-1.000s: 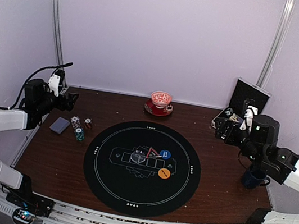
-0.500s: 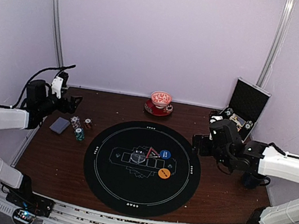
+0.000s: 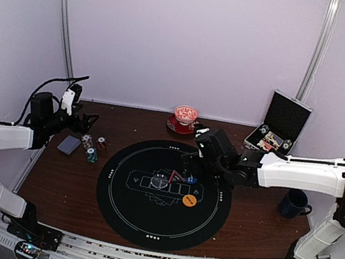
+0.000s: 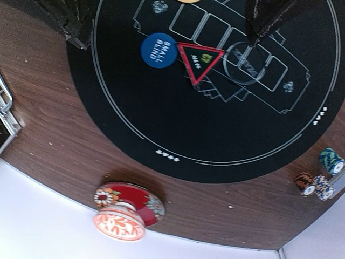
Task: Distribute texas hold em gaming equipment
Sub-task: Pick up the dealer button from the poker table mat.
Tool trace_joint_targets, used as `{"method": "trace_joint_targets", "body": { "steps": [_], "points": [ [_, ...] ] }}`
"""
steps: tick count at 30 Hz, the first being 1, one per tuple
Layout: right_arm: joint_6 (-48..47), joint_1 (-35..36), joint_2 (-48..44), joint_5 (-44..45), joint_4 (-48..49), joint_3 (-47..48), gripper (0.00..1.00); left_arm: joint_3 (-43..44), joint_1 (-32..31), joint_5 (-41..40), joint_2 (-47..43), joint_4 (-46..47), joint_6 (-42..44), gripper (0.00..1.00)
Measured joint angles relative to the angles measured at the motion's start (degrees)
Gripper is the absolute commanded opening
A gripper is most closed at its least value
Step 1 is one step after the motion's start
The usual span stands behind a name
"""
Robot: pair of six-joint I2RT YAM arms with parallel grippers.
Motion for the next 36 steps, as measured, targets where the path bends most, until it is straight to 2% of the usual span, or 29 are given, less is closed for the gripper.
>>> {"method": "trace_joint_targets", "body": {
  "steps": [7,10,15,19,23,28,36],
  "points": [
    [-0.90,1.62,13.55,-3.52,-0.68,15.56,1.00,-0.02,-0.24,2.54,-0.33,-0.07,0.44,0.98],
    [-0.42,1.75,15.69,-4.28,-0.72,16.76,1.00,0.00,-2.23,3.15,-1.27,-0.94,2.14,0.98],
    [0.59,1.68,10.69,-3.56,-1.57,9.84,1.00,2.71,-11.63,2.58,-2.10,-7.89,7.80,0.98],
    [1.29,1.29,2.80,-1.42,-1.73,1.88,1.00,8.46,-19.26,3.50,0.46,-16.24,13.55,0.98],
    [2.86,-0.87,-4.76,-0.04,-0.81,-6.91,1.00,16.02,-22.51,6.45,7.74,-24.24,19.04,0.98],
    [4.15,-4.61,-12.59,1.77,-0.55,-16.85,1.00,19.80,-25.97,9.20,14.91,-32.72,25.49,0.98],
    [5.09,-8.39,-24.13,3.17,1.57,-23.67,1.00,25.57,-34.34,8.76,23.71,-41.66,31.45,0.98]
  ]
}}
